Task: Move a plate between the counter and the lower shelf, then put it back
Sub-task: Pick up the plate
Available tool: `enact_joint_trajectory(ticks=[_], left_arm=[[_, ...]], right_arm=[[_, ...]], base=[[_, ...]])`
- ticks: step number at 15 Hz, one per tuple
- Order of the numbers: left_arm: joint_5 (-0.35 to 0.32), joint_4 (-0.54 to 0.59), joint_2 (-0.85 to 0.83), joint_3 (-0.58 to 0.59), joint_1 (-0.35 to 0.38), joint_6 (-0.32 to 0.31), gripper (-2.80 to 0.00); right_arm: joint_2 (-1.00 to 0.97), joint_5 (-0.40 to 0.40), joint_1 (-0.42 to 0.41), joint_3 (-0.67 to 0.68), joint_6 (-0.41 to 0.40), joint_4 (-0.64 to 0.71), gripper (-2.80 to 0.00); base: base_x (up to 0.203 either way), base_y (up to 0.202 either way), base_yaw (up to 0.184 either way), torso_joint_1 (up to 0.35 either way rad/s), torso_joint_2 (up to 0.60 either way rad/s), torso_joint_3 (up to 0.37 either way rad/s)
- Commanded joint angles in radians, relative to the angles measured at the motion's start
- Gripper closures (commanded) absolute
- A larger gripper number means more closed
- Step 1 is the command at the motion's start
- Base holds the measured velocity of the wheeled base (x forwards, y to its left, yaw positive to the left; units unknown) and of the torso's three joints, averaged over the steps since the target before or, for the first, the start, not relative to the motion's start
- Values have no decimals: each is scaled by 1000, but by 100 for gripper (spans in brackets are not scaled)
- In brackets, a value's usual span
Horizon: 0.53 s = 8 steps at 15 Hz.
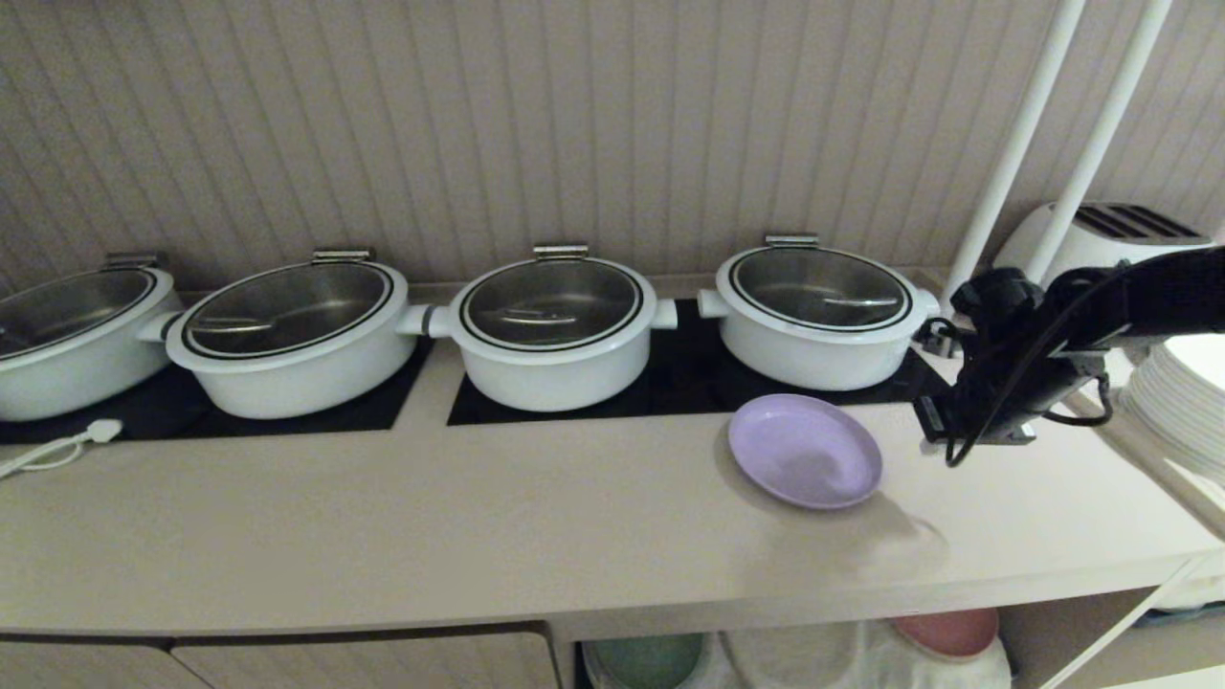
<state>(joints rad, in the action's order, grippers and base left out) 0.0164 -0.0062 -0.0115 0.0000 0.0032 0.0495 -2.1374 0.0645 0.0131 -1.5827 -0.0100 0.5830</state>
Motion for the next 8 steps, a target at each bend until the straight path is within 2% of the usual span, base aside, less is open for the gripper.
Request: enact_joint_trajectory(ticks=[1, 2, 8], left_arm=[[-1, 0, -8, 0, 0, 1, 0], [-1, 0, -8, 0, 0, 1, 0], [-1, 0, -7, 0, 0, 1, 0]], right_arm=[[-53, 2, 10, -100, -1, 53, 0], [-65, 8, 16, -133, 0, 74, -280], [-76, 17, 45, -161, -13, 86, -280]], base=[[0, 0, 0, 0, 0, 0], [0, 0, 0, 0, 0, 0], [0, 0, 0, 0, 0, 0]])
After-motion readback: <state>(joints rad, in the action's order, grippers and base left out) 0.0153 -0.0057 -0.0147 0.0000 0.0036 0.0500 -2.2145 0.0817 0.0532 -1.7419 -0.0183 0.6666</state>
